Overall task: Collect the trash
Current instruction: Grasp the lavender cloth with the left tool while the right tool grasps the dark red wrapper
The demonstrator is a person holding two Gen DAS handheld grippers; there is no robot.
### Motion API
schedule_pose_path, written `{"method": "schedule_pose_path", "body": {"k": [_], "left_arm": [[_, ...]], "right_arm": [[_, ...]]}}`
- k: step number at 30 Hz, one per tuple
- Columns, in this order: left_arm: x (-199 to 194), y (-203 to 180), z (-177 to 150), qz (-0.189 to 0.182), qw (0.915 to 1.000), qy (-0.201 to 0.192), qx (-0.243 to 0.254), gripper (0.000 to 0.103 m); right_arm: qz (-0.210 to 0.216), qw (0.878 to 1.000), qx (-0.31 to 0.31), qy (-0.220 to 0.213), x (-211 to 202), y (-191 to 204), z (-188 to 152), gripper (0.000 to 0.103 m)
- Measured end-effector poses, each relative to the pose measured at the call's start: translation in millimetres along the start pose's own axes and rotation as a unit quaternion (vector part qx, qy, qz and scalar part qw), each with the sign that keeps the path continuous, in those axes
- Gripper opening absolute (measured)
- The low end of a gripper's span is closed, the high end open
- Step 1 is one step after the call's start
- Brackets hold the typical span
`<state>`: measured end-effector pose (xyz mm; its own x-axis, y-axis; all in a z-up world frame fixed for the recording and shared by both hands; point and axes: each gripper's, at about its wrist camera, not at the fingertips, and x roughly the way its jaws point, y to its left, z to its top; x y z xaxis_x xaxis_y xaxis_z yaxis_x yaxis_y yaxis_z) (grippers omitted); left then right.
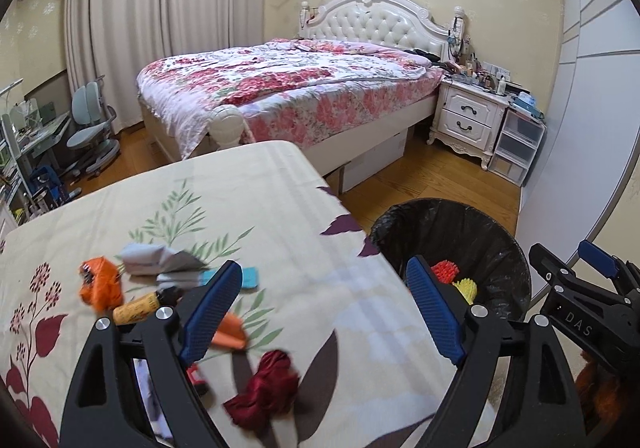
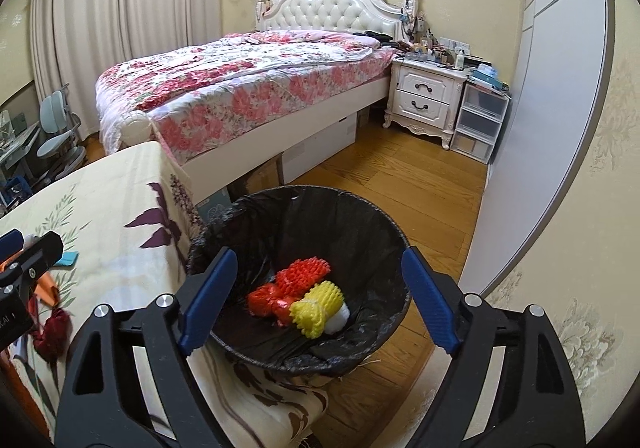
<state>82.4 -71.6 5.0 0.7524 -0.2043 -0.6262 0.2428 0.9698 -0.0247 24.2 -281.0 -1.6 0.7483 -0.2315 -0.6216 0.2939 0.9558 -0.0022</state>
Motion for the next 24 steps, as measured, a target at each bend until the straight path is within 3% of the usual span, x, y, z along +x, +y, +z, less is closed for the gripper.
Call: {"method": "schedule_pose_path", "body": {"k": [15,24], "left_arm": [[-49.1,75.0,-53.2,0.055,0.9970,0.016,-0.052,0.084],[-42.7,106.3,-76.7,0.089,0.9926,0.040,-0.072,0.084]], "right_arm": [[0.083,0.995,-0.057,0.006,-40.3,68.3,-34.0,0.082],[0.114,0.990,-0.084,0.022,-39.4,99.5,-47.2,0.082]]}}
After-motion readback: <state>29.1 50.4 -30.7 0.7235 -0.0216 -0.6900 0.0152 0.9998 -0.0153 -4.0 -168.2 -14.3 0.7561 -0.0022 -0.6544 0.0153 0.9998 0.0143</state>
